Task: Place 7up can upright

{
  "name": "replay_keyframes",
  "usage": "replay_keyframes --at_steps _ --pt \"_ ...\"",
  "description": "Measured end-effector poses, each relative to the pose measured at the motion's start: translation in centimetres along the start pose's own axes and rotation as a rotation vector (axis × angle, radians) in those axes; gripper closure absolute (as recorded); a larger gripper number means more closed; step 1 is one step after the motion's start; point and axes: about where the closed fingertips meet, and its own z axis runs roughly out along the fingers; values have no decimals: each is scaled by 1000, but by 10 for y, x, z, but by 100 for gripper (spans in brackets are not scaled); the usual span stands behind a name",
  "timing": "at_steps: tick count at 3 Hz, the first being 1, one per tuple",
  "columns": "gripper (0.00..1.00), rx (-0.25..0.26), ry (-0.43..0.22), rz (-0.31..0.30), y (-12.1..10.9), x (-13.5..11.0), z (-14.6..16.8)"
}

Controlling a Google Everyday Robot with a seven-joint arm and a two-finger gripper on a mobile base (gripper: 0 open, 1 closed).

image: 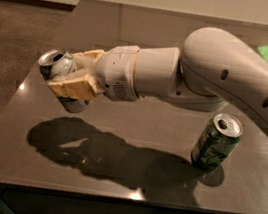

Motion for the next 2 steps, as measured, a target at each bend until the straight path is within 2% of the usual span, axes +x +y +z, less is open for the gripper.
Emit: replay_keyframes --at_steps 2 --pt "100 40 -124 -38 -4 -10 40"
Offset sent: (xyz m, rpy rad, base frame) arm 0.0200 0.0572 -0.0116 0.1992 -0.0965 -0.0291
